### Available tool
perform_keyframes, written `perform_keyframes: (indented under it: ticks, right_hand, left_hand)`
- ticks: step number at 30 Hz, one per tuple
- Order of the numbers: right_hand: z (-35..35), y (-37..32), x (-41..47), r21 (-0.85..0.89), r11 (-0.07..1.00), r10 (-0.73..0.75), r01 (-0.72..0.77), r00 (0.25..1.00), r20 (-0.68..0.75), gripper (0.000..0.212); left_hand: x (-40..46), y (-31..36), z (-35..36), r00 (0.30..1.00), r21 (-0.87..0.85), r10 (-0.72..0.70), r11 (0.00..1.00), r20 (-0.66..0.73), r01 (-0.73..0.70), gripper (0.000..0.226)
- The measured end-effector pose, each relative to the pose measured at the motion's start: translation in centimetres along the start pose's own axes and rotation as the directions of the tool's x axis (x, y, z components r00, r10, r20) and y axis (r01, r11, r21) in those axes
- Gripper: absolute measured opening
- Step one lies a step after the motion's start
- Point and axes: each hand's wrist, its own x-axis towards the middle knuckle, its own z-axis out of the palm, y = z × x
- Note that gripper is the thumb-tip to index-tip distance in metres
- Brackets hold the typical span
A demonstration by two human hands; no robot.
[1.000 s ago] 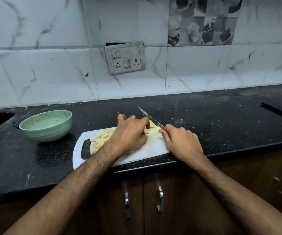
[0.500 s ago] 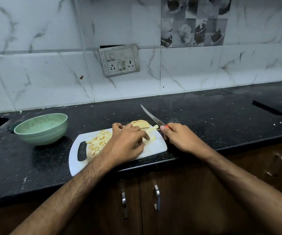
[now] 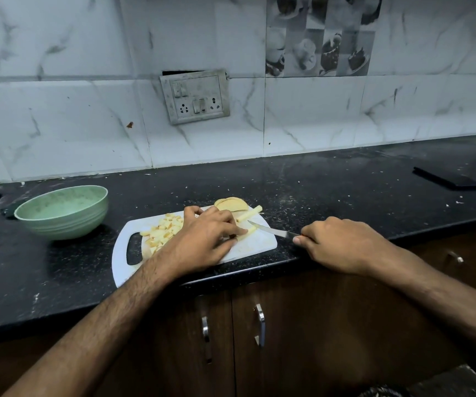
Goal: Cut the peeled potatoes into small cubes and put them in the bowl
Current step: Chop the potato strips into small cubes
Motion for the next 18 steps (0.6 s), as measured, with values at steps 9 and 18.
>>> perform_keyframes:
  ticks: [9,18]
  right_hand:
    - [-0.1,-0.7,0.7,-0.066,0.997,-0.03,0.034,0.997,0.069,0.031]
    - [-1.1,-1.3,0.1,-0.079,0.997,-0.016,0.014,1.0,-0.017,0.034]
  left_hand:
    - [-0.3,-0.1,0.5,0.999,-0.024,-0.001,1.0,-0.045,0.0,0.028]
    - [-0.5,-0.3,0.5,0.997,-0.073,-0.024,0.997,-0.071,0.019,0.027]
